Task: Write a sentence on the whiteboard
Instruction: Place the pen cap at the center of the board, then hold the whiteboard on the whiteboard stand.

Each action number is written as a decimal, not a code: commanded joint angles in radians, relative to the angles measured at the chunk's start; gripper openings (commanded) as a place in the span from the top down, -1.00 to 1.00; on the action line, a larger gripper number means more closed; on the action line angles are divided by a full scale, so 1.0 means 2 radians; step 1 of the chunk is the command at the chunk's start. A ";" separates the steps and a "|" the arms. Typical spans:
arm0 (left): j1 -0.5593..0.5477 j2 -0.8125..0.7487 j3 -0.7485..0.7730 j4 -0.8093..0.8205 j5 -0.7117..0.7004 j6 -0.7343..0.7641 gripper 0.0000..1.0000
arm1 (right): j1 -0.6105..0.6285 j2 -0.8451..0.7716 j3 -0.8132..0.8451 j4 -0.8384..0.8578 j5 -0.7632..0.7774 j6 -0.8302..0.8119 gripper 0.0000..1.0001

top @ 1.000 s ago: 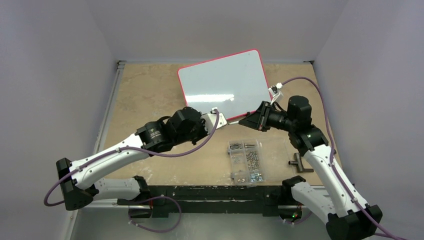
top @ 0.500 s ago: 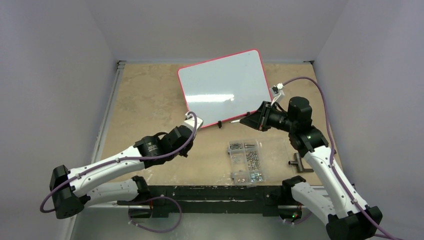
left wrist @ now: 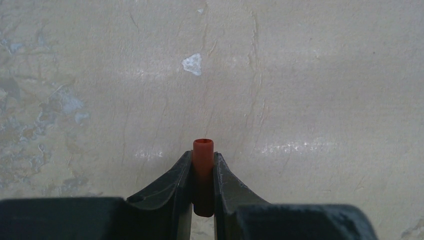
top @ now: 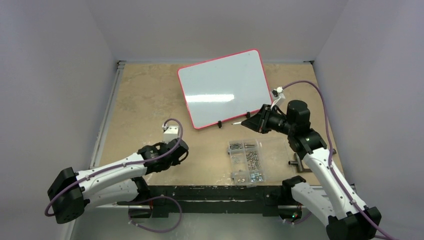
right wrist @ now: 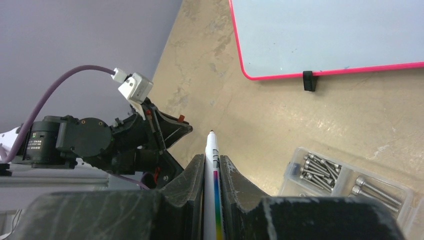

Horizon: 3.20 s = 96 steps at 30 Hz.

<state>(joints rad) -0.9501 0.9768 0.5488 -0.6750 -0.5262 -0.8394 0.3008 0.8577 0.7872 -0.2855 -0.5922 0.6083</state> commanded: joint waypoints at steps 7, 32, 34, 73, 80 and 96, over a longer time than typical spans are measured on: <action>0.002 -0.012 -0.018 0.018 -0.027 -0.065 0.51 | -0.002 -0.021 -0.013 0.008 0.016 -0.024 1.00; 0.126 0.028 0.323 -0.063 0.113 0.258 -0.49 | -0.002 -0.047 -0.024 0.016 0.015 -0.037 1.00; 0.156 0.059 0.364 -0.064 0.182 0.283 -0.50 | -0.002 -0.049 -0.024 0.021 0.016 -0.033 1.00; 0.393 0.631 0.938 -0.038 0.642 0.439 -0.46 | -0.001 -0.078 -0.010 -0.027 0.002 -0.054 1.00; 0.412 0.666 0.946 -0.003 0.678 0.424 -0.46 | -0.001 -0.067 -0.018 -0.006 -0.003 -0.036 1.00; 0.418 0.717 0.958 0.038 0.737 0.376 -0.09 | 0.000 -0.055 -0.030 0.015 -0.001 -0.012 1.00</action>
<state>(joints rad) -0.1188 2.4081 2.4237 -0.6579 0.8646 -0.0566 0.3008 0.7471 0.7406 -0.3092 -0.5781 0.5682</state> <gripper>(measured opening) 0.578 0.118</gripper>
